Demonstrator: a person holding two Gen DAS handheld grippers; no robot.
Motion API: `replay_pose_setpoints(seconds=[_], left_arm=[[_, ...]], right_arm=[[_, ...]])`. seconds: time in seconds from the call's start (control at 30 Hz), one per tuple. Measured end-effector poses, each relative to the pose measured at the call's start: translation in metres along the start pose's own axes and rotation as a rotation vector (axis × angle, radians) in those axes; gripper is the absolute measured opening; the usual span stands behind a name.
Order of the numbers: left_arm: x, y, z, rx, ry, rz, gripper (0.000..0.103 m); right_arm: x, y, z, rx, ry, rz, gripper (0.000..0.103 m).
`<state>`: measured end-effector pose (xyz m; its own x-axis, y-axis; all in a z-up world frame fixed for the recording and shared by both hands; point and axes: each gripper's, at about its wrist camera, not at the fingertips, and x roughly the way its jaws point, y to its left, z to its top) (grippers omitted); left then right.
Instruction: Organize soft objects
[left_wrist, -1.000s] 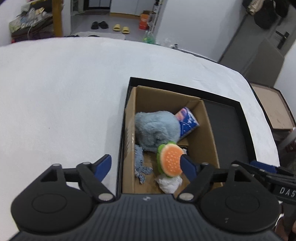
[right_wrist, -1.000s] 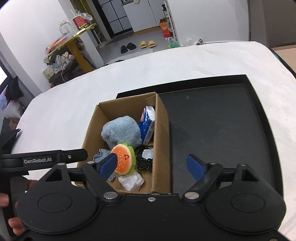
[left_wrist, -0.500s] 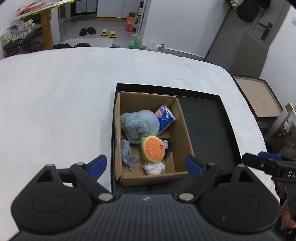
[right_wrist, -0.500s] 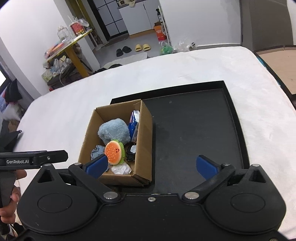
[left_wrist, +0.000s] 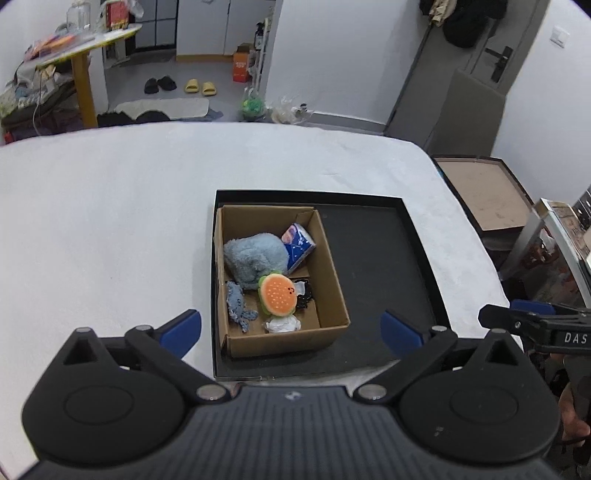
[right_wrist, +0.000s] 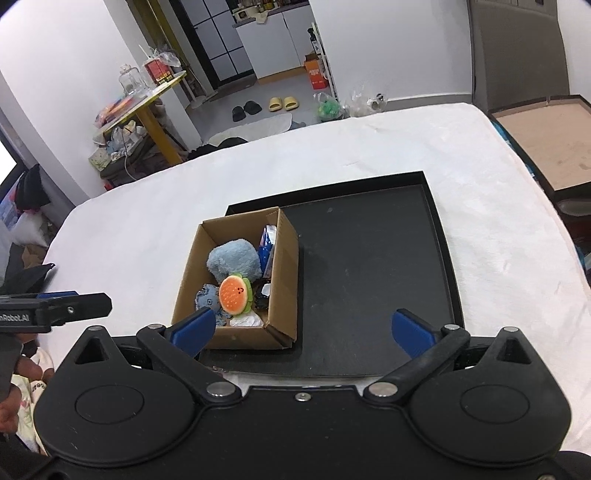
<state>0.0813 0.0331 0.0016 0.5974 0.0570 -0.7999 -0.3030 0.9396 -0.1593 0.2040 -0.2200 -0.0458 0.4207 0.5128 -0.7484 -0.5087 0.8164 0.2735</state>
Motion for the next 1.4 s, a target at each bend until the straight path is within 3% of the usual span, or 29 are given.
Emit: replay_pose_setpoints(seconds=[0.07, 0.73, 1.17, 1.4], left_arm=[[-0.01, -0.005, -0.002, 0.027, -0.01, 0.021, 0.103], [-0.084, -0.031, -0.022, 0.031, -0.084, -0.045, 0.103], [-0.107, -0.041, -0.045, 0.053, -0.124, -0.04, 0.103], [-0.113, -0.046, -0.052, 0.053, -0.152, -0.031, 0.103]], right_arm=[[-0.007, 0.002, -0.002, -0.005, -0.01, 0.002, 0.103], [-0.07, 0.039, -0.021, -0.09, -0.065, 0.026, 0.103], [-0.103, 0.05, -0.035, -0.112, -0.108, 0.031, 0.103], [-0.114, 0.043, -0.044, -0.06, -0.122, 0.014, 0.103]])
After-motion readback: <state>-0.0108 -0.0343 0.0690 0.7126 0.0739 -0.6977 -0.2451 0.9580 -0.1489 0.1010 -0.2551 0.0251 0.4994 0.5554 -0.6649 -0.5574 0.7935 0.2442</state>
